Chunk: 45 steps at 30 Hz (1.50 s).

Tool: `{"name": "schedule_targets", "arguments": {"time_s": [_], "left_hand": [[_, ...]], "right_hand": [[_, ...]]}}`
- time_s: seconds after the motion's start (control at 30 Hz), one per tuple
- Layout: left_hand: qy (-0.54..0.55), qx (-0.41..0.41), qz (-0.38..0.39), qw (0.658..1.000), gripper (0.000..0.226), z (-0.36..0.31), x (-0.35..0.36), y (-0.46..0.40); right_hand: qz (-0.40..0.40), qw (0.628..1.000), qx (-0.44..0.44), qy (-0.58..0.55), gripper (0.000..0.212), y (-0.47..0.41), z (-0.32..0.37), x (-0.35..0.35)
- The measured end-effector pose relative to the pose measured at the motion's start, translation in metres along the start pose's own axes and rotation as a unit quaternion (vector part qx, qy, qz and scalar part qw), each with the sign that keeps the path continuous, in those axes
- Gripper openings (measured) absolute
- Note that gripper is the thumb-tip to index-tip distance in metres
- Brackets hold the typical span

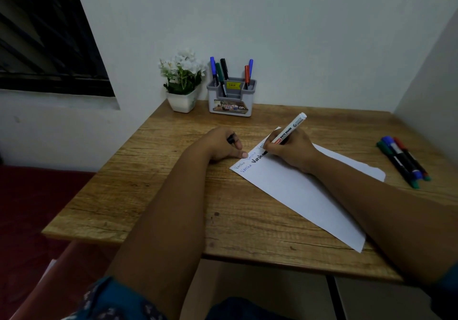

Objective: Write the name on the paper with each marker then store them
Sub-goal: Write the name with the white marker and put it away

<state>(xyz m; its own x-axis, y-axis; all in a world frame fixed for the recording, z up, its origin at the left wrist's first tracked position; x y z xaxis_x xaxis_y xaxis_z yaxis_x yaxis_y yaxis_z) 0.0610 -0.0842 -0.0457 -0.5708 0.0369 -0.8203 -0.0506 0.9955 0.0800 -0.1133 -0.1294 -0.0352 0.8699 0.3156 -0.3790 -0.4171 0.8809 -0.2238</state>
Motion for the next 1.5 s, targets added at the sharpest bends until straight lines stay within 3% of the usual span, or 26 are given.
{"name": "schedule_targets", "arguments": {"time_s": [0.07,0.13,0.23,0.33,0.4,0.53,0.67,0.83,1.2,1.37,1.5], "left_hand": [[0.004,0.0,0.002,1.0,0.031,0.001,0.0,0.001],[-0.004,0.001,-0.006,1.0,0.04,0.002,-0.002,0.002],[0.045,-0.009,-0.032,0.998,0.056,0.0,-0.005,0.004],[0.227,-0.016,-0.016,0.974,0.025,-0.01,0.001,0.003],[0.282,0.009,-0.022,0.959,0.009,-0.018,0.001,0.004],[0.361,0.072,-0.008,0.93,0.011,-0.031,0.002,0.005],[0.453,0.112,0.015,0.884,0.018,-0.042,0.0,0.007],[0.479,0.122,0.017,0.869,0.024,-0.044,-0.001,0.009],[0.472,0.123,0.022,0.873,0.025,-0.044,0.0,0.008],[0.4,0.131,-0.044,0.906,0.011,-0.052,-0.007,0.013],[0.379,0.149,-0.095,0.909,0.013,-0.055,-0.018,0.017]], "right_hand": [[-0.037,0.998,0.017,-0.043,0.015,-0.001,-0.002,-0.008],[-0.072,0.981,0.031,-0.176,0.012,-0.002,-0.002,-0.018],[-0.064,0.946,0.035,-0.317,0.018,-0.004,0.009,-0.026],[-0.047,0.96,0.027,-0.274,0.029,0.0,0.019,-0.028],[-0.035,0.951,0.031,-0.304,0.028,0.003,0.022,-0.027],[0.003,0.899,0.073,-0.432,0.037,0.009,0.026,-0.021],[-0.012,0.915,0.059,-0.398,0.035,0.011,0.027,-0.021],[0.0,0.933,0.041,-0.356,0.03,0.011,0.027,-0.018],[0.007,0.937,0.026,-0.348,0.016,0.013,0.026,-0.017],[0.002,0.935,0.011,-0.356,0.038,0.014,0.031,-0.012],[0.007,0.935,-0.017,-0.355,0.029,0.015,0.039,-0.012]]}}
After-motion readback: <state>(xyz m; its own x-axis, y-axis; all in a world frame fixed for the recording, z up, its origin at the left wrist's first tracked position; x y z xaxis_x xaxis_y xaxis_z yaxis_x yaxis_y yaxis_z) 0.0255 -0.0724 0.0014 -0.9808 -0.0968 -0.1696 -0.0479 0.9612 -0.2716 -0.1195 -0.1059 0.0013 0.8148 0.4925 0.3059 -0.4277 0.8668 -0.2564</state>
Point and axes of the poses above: each hand's wrist, its own y-axis away from the middle knuckle, its own x-axis out of the palm, z = x × y, the point moved 9 cm from there along -y, towards the middle knuckle, and after that the axes turned 10 degrees about -y, right-handed, at the moved point
